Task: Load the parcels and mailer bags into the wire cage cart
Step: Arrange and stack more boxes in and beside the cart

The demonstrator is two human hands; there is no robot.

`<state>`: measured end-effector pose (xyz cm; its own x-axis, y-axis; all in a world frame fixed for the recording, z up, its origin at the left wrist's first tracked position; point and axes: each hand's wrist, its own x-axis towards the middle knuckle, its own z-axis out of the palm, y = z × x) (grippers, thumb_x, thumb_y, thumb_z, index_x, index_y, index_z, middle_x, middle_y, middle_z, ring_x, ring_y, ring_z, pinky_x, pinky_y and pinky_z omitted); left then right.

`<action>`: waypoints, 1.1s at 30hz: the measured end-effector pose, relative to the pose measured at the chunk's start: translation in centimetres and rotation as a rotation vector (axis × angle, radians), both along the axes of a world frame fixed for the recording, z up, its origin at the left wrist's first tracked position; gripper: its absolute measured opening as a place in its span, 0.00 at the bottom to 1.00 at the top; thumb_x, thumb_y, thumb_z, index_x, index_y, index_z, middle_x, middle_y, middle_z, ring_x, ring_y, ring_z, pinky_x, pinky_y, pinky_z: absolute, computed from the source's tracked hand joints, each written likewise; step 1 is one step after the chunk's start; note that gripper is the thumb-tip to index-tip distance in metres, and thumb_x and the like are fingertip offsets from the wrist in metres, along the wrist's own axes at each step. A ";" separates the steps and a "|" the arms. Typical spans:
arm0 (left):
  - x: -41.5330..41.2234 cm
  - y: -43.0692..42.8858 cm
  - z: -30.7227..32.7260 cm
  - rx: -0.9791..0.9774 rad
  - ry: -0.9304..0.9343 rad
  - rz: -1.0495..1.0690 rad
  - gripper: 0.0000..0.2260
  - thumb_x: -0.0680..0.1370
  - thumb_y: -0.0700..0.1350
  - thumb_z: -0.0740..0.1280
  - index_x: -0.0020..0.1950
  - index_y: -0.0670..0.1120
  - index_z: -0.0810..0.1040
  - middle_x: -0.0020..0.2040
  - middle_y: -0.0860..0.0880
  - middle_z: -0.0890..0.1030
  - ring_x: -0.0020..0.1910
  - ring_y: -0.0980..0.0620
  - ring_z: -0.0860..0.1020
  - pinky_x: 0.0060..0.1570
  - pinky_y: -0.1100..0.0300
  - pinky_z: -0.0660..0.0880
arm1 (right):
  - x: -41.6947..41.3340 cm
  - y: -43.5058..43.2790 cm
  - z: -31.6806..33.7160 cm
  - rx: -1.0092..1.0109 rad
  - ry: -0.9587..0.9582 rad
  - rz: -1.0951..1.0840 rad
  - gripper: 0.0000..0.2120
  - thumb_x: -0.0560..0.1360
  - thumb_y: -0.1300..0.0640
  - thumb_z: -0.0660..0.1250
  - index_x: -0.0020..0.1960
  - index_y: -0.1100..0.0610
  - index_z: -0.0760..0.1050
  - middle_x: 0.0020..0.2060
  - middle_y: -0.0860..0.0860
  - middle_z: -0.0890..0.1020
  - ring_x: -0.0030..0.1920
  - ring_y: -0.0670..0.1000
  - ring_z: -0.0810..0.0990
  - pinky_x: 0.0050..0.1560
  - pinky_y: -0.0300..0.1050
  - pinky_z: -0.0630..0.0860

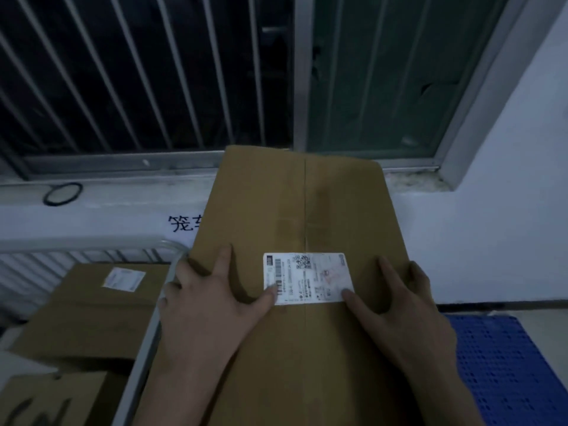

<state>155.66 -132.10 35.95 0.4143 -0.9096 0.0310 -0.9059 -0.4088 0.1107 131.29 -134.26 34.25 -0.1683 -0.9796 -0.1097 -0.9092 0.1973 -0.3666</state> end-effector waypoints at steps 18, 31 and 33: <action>8.8 6.7 2.6 -0.033 0.068 0.096 0.47 0.65 0.82 0.52 0.79 0.61 0.53 0.66 0.41 0.64 0.61 0.38 0.71 0.59 0.48 0.71 | 9.6 4.4 3.9 -0.016 -0.035 0.032 0.52 0.60 0.16 0.56 0.78 0.38 0.54 0.79 0.47 0.51 0.68 0.57 0.73 0.60 0.58 0.76; 23.6 15.8 1.6 -0.067 0.137 0.137 0.50 0.61 0.83 0.55 0.78 0.60 0.55 0.61 0.42 0.66 0.58 0.38 0.72 0.56 0.47 0.70 | 24.4 14.6 2.7 -0.007 -0.010 0.016 0.54 0.59 0.16 0.56 0.79 0.39 0.53 0.80 0.47 0.51 0.71 0.58 0.70 0.58 0.61 0.76; 24.8 16.7 1.6 -0.065 0.136 0.134 0.50 0.61 0.83 0.55 0.78 0.60 0.55 0.61 0.42 0.66 0.57 0.38 0.72 0.57 0.47 0.70 | 25.6 15.5 2.6 -0.013 -0.024 0.012 0.55 0.58 0.16 0.56 0.79 0.40 0.53 0.80 0.48 0.52 0.72 0.59 0.70 0.59 0.62 0.75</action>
<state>180.49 -115.35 37.58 0.5354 -0.8443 0.0228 -0.8189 -0.5124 0.2585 156.89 -118.73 36.80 -0.1542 -0.9828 -0.1012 -0.9022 0.1818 -0.3911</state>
